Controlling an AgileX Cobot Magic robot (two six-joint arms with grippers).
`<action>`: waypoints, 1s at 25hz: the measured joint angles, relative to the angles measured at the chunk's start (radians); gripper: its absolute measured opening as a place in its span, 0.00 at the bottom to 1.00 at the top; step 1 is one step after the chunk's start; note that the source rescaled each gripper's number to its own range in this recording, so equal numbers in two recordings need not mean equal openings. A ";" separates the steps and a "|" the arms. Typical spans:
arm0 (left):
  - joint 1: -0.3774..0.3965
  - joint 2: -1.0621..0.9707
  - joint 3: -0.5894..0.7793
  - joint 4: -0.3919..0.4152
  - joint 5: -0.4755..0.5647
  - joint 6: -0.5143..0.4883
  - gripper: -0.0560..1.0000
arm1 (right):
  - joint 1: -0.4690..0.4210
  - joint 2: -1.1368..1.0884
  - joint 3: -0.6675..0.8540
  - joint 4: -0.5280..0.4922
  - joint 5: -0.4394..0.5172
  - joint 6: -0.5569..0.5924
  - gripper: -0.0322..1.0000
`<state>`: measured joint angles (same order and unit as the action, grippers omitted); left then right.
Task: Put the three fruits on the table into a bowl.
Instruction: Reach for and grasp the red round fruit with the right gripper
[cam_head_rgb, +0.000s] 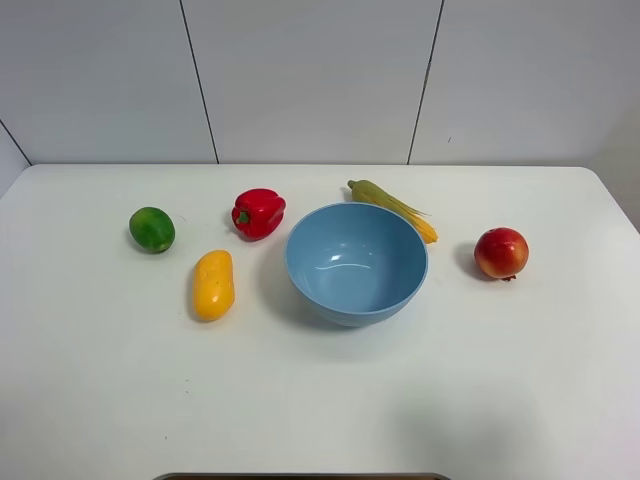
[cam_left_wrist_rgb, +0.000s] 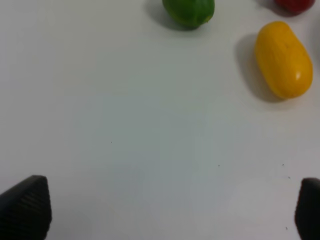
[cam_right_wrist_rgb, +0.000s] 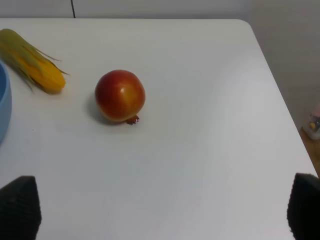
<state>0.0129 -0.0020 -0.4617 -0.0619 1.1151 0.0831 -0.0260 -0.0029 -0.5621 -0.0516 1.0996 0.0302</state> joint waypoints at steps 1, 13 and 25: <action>0.000 0.000 0.000 0.000 0.000 0.000 1.00 | 0.000 0.000 0.000 0.000 0.000 0.000 1.00; 0.000 0.000 0.000 0.000 0.000 0.000 1.00 | 0.000 0.000 0.000 0.000 0.000 0.000 1.00; 0.000 0.000 0.000 0.000 0.001 0.000 1.00 | 0.000 0.000 0.000 0.000 0.000 0.000 1.00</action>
<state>0.0129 -0.0020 -0.4617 -0.0619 1.1159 0.0831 -0.0260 -0.0029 -0.5621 -0.0516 1.0996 0.0302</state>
